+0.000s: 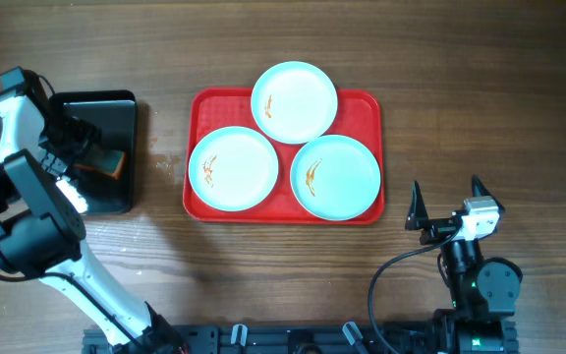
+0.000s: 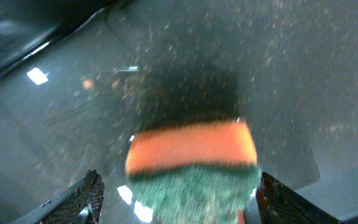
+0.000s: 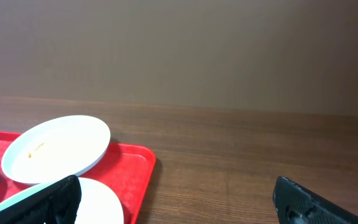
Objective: Clean dirty plates on tray and stack at the side
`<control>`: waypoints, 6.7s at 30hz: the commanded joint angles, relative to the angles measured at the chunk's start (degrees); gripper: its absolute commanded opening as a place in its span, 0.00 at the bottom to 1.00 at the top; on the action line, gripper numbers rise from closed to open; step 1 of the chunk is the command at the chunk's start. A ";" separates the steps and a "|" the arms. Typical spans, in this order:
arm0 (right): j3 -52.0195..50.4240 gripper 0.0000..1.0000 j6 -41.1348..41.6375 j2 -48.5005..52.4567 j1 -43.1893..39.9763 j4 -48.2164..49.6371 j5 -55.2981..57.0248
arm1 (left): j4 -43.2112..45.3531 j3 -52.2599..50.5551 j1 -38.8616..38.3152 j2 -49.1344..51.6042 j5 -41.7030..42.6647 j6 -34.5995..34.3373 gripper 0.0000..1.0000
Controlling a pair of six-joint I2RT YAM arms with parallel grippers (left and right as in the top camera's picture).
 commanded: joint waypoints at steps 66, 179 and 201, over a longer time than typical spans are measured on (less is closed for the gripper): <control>-0.07 1.00 -1.01 -0.37 -0.37 0.26 0.81 | -2.38 -1.42 -3.17 -1.42 6.91 -0.98 0.05; -0.07 1.00 -1.01 -0.37 -0.37 0.26 0.81 | 0.35 -3.34 -0.90 -3.02 1.79 -0.28 0.79; -0.07 1.00 -1.01 -0.37 -0.37 0.26 0.79 | -0.39 -3.34 -3.06 -3.02 -0.68 -0.26 0.61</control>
